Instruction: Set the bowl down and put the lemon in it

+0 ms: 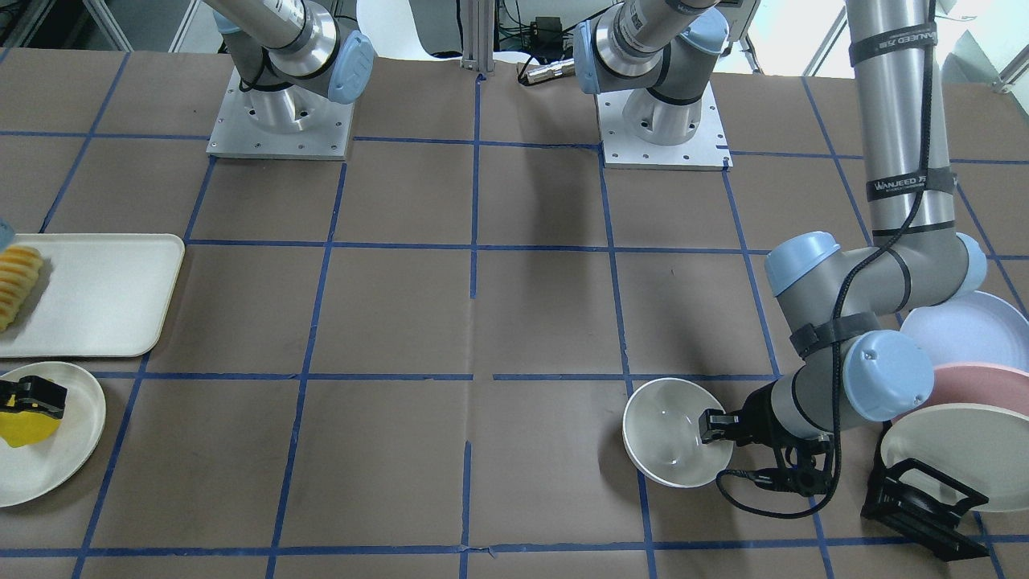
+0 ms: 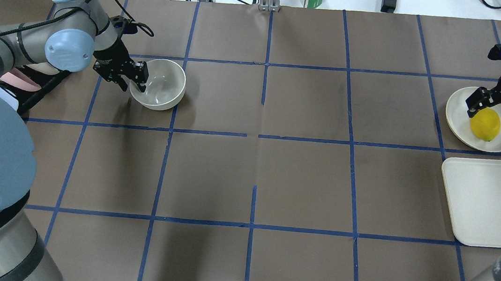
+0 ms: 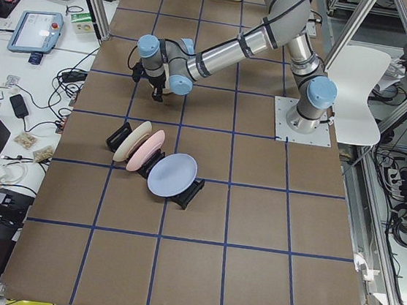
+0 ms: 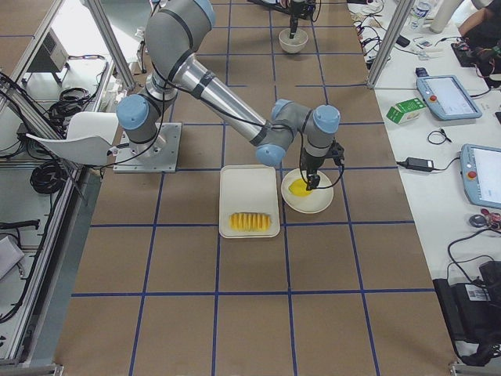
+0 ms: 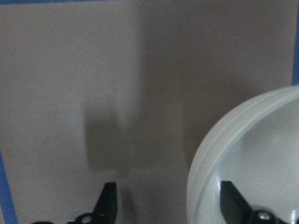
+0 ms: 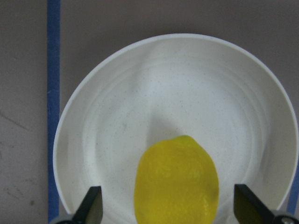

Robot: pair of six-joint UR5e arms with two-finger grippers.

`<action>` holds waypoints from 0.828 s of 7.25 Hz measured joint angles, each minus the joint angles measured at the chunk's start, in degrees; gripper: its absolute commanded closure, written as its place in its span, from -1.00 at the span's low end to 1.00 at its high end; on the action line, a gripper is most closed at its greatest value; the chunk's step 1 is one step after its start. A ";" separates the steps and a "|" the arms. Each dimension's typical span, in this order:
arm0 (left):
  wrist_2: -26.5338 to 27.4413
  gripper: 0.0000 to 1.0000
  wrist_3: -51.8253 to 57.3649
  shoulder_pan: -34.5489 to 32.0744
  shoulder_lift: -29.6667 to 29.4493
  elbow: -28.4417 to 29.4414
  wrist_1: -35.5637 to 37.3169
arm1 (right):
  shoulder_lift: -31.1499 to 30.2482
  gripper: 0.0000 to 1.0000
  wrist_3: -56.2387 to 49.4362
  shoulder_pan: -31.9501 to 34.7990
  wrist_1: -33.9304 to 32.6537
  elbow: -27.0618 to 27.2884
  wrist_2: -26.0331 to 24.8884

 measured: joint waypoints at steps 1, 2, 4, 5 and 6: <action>-0.31 0.99 0.00 -0.12 0.22 -0.02 -0.01 | 1.08 -0.55 0.04 -0.02 -0.97 0.03 -0.01; -1.19 1.00 0.03 -0.27 0.88 -0.02 -0.26 | 1.79 0.56 0.02 -0.06 -1.39 0.18 -0.08; -3.04 1.00 0.06 -0.48 2.23 -0.01 -0.98 | 2.23 1.00 0.02 -0.14 -1.14 0.29 -0.31; -3.55 1.00 0.01 -0.57 2.90 0.10 -1.57 | 2.03 1.00 0.10 -0.17 -0.67 0.16 -0.53; -5.30 1.00 -1.41 -1.28 4.06 0.10 -2.97 | 1.33 1.00 0.38 -0.19 0.82 -0.20 -0.69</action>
